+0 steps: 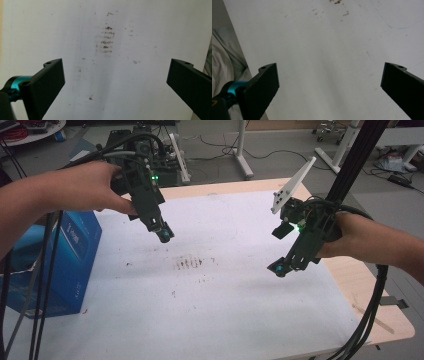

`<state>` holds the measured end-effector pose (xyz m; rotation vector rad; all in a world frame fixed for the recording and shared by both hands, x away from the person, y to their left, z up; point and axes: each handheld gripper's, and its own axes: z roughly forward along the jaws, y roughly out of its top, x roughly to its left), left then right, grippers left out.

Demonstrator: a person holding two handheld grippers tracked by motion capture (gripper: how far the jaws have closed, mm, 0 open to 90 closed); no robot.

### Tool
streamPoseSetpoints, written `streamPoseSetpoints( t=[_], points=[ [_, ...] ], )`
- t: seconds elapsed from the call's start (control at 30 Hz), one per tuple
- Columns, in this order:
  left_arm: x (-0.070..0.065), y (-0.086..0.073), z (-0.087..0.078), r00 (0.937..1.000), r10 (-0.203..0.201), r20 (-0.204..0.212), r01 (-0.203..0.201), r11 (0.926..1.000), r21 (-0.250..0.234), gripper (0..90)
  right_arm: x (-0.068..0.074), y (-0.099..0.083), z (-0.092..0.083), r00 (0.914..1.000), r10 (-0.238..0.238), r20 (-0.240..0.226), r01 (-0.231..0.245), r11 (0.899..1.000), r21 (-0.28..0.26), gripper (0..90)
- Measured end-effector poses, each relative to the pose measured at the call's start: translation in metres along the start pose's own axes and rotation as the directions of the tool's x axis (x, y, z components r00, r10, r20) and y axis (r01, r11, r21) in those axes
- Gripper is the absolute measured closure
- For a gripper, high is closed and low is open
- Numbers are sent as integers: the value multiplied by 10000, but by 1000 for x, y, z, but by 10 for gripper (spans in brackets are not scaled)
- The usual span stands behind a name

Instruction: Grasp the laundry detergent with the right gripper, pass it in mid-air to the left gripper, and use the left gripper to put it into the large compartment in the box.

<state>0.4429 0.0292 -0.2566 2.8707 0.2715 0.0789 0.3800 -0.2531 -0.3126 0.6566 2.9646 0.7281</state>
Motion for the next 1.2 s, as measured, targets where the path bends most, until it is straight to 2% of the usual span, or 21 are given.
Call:
streamPoseSetpoints(
  t=[0.63, 1.2],
  points=[
    [-3, -5, 6, 10000, -49, 87, 49, 10000, -15, 16, 3, 11, 1, 9997, -225, -43, 226, 9996, 142, 8],
    [-2, -6, 7, 9999, -123, 21, 123, 9999, 31, 16, 3, 11, 1, 9999, -166, -20, 166, 9998, 85, 8]
  ],
)
